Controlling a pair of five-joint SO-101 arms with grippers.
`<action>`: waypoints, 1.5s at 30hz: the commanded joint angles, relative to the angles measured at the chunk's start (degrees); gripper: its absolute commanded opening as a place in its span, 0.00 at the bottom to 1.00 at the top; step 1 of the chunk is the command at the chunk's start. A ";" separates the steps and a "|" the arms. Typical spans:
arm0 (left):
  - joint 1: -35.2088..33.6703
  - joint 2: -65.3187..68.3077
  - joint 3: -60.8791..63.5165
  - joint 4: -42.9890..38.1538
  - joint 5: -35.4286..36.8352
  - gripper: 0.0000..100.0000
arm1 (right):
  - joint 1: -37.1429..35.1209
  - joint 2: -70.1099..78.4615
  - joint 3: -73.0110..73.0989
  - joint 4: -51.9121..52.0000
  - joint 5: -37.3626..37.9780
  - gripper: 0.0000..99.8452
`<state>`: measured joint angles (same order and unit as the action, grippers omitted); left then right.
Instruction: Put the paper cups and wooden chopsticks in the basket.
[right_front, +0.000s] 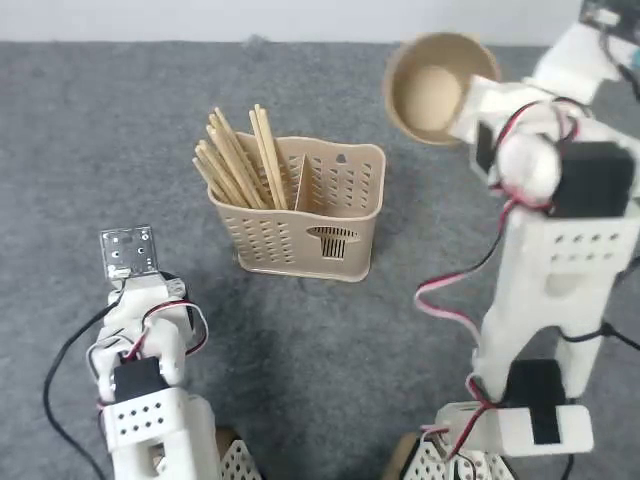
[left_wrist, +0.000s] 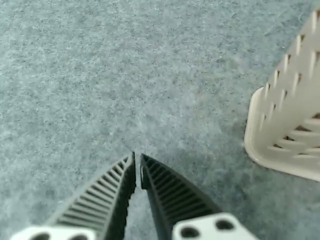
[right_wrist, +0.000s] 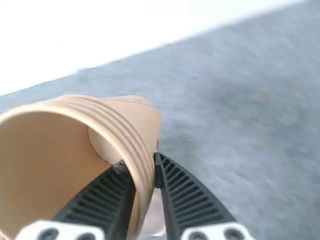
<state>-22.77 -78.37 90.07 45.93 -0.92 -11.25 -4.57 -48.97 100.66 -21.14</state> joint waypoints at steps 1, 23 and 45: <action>-0.09 -0.79 -0.31 -0.88 -0.44 0.01 | -5.85 -2.77 -2.73 2.42 -0.79 0.01; 0.18 -0.79 -0.22 -1.14 -0.53 0.02 | -11.30 -11.82 19.78 2.33 4.57 0.01; 0.26 -0.79 -0.13 -1.14 -2.46 0.02 | -9.45 -7.96 10.99 2.15 7.21 0.28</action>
<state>-22.77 -78.37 90.07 45.93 -3.03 -21.45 -6.33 -33.14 100.66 -11.91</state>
